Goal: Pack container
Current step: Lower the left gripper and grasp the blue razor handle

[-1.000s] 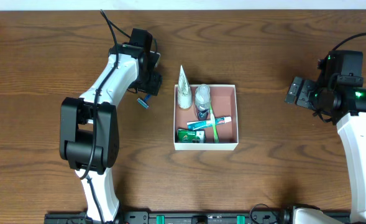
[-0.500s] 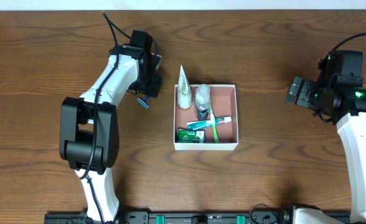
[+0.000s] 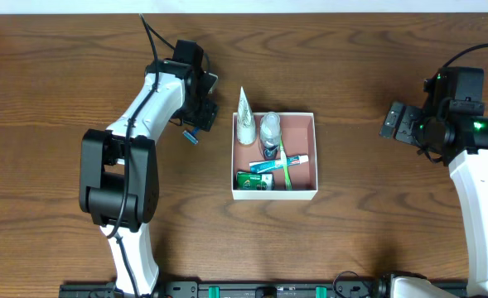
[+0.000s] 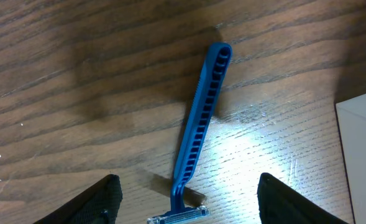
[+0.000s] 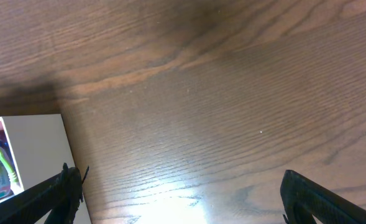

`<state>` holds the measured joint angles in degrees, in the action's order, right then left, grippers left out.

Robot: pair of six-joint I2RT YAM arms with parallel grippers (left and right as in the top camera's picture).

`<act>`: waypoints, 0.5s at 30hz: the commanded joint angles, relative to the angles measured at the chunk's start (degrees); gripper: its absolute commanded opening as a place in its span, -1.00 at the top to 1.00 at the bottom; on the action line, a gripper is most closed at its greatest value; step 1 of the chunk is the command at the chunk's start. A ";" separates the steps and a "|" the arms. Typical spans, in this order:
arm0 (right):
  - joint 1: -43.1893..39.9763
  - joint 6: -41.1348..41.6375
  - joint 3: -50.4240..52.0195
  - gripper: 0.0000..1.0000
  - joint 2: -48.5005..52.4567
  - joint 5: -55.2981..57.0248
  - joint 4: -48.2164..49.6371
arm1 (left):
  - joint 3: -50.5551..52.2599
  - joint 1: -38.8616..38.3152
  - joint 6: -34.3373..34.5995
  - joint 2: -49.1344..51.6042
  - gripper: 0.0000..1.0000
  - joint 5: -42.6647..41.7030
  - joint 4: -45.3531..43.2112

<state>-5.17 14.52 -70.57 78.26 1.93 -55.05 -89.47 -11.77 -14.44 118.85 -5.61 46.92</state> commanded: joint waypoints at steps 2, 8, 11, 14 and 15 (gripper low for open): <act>-0.11 0.68 -0.68 -0.98 0.00 0.00 -0.07 | 1.07 0.31 -2.10 1.09 -0.43 0.00 0.22; -0.11 0.68 -0.68 -0.98 0.00 0.00 -0.04 | 3.41 0.28 -2.03 1.09 -0.42 0.00 -1.46; -0.11 0.66 -0.68 -0.98 0.00 0.00 -0.04 | 4.13 0.28 -2.01 1.09 -0.41 0.00 -2.12; -0.11 0.66 -0.68 -0.99 0.00 0.00 -0.04 | 4.13 0.28 -1.90 1.09 -0.41 0.00 -2.47; -0.11 0.66 -0.68 -0.98 0.00 0.00 -0.04 | 4.13 0.28 -1.77 1.09 -0.31 -0.02 -2.51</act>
<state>-5.17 14.52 -70.57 78.26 1.93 -55.07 -85.65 -11.77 -15.22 118.87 -5.61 44.53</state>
